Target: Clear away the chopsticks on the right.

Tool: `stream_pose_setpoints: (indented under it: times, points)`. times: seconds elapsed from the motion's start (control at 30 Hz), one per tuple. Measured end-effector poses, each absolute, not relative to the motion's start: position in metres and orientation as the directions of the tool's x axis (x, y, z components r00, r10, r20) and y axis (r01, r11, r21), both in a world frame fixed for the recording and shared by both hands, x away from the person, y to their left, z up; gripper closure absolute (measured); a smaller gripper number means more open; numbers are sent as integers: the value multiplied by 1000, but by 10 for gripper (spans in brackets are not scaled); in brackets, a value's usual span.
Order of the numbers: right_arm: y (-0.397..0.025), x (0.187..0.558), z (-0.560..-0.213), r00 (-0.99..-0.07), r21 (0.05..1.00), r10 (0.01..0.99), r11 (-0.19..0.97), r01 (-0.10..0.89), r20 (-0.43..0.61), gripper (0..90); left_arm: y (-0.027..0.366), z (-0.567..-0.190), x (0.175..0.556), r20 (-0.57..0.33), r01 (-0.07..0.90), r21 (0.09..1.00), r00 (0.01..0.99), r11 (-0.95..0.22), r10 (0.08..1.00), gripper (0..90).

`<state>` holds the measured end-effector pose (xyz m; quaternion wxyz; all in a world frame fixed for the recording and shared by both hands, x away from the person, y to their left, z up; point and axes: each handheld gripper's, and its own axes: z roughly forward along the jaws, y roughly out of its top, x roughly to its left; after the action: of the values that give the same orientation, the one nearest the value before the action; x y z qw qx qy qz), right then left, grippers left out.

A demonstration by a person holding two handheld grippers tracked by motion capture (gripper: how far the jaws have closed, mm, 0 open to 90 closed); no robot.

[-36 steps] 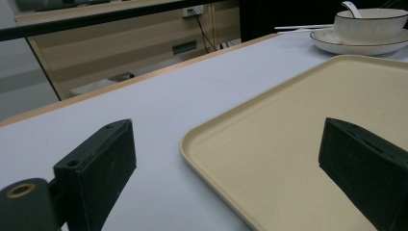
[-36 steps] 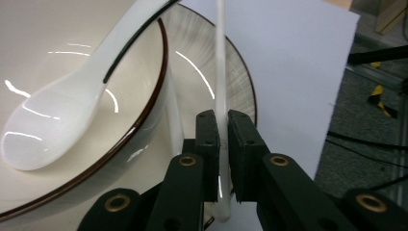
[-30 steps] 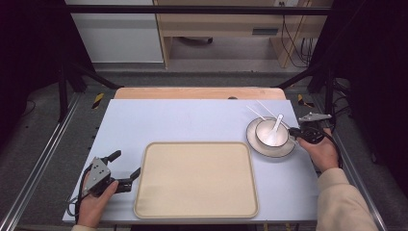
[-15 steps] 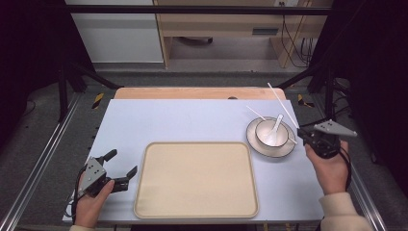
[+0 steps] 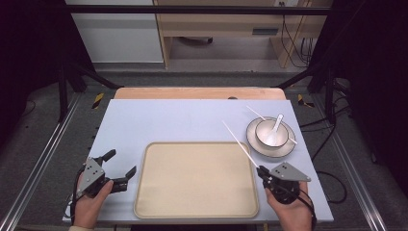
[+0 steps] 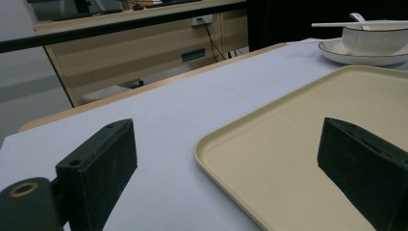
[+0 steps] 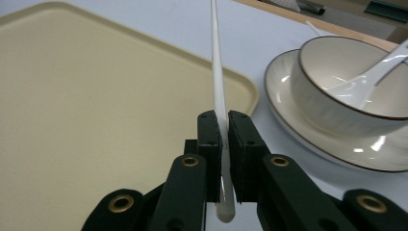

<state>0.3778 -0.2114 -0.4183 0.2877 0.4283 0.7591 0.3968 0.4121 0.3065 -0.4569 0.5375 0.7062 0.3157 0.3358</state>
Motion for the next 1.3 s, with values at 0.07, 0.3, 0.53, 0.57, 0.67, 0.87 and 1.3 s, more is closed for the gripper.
stream_pose_setpoints:
  times: [0.07,0.3,0.53,0.57,0.67,0.87,1.3]
  points:
    - [-202,375,-424,-474,855,876,311,416,-88,839,306,-458,413,134,88,971,575,-223,807,62]
    - [-179,363,-443,-496,833,866,318,453,-61,839,307,-456,412,125,88,973,571,-212,811,62]
    - [-160,354,-452,-487,808,873,311,500,-34,839,306,-456,412,126,85,974,573,-211,810,63]
    - [-154,353,-455,-486,801,873,310,511,-28,839,306,-456,411,124,86,974,573,-209,811,62]
    - [-149,351,-459,-474,789,880,307,532,-23,839,305,-456,411,125,84,974,571,-209,811,62]
    - [-128,341,-476,-462,769,886,266,582,44,837,305,-455,410,127,80,974,572,-210,810,63]
    - [-147,351,-456,-434,835,897,174,523,85,571,304,-455,411,132,80,973,578,-217,805,63]
